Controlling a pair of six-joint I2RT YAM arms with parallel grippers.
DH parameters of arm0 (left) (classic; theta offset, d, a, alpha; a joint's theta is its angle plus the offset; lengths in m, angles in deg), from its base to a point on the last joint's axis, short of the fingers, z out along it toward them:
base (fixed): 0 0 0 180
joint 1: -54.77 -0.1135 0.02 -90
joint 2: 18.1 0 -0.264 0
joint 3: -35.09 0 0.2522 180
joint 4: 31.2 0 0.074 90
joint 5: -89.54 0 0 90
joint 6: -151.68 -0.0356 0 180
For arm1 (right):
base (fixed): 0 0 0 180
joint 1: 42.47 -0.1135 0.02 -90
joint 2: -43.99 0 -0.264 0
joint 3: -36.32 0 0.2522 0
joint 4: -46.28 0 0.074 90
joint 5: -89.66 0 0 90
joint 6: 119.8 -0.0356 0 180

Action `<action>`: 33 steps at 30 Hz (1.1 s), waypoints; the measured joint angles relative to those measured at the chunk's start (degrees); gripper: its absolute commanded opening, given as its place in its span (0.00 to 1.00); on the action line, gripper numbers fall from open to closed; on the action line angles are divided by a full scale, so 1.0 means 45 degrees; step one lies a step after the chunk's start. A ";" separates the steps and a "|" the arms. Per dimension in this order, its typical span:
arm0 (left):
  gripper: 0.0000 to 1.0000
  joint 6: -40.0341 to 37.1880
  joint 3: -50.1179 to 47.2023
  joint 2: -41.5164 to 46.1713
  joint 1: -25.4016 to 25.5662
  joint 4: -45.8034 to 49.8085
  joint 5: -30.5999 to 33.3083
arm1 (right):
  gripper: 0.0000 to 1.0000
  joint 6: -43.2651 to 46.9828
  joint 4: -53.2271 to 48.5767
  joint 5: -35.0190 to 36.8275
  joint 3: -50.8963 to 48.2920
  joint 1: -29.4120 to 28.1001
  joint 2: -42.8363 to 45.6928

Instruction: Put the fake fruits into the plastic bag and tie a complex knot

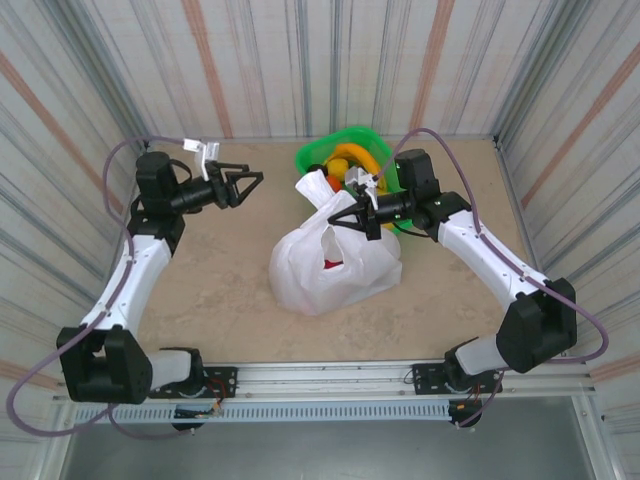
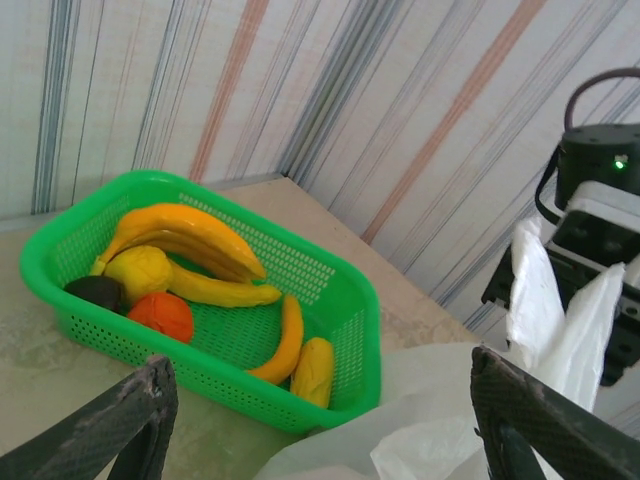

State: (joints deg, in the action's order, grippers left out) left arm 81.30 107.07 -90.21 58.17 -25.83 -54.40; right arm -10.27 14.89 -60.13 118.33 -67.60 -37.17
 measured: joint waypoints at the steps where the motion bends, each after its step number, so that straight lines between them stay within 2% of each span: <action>1: 0.78 0.0248 0.0000 -0.0262 0.0053 -0.0243 0.0049 | 0.00 0.0005 0.0044 -0.0005 -0.0029 0.0000 0.0000; 6: 0.78 0.0942 0.0199 -0.1613 0.0831 -0.0923 0.0277 | 0.00 0.0000 0.0175 -0.0010 -0.0053 0.0000 0.0073; 13: 0.78 0.1049 0.1472 -0.3371 0.2361 -0.1268 0.0102 | 0.00 0.0000 0.0355 -0.0010 -0.0165 -0.0010 0.0267; 28: 0.81 0.2055 0.1768 -0.4512 0.3808 -0.5129 -0.2375 | 0.00 0.0097 0.0593 -0.0058 -0.0452 -0.0010 0.0529; 33: 0.81 0.2064 0.2157 -0.4600 0.4177 -0.5722 -0.3298 | 0.00 0.0243 0.0588 -0.0044 -0.0466 -0.0010 0.0714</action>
State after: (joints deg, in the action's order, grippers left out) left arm 90.59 116.77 -110.91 76.97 -51.57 -69.24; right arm -9.18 17.54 -60.33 116.23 -67.64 -33.96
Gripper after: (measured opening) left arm 0.808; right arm 0.048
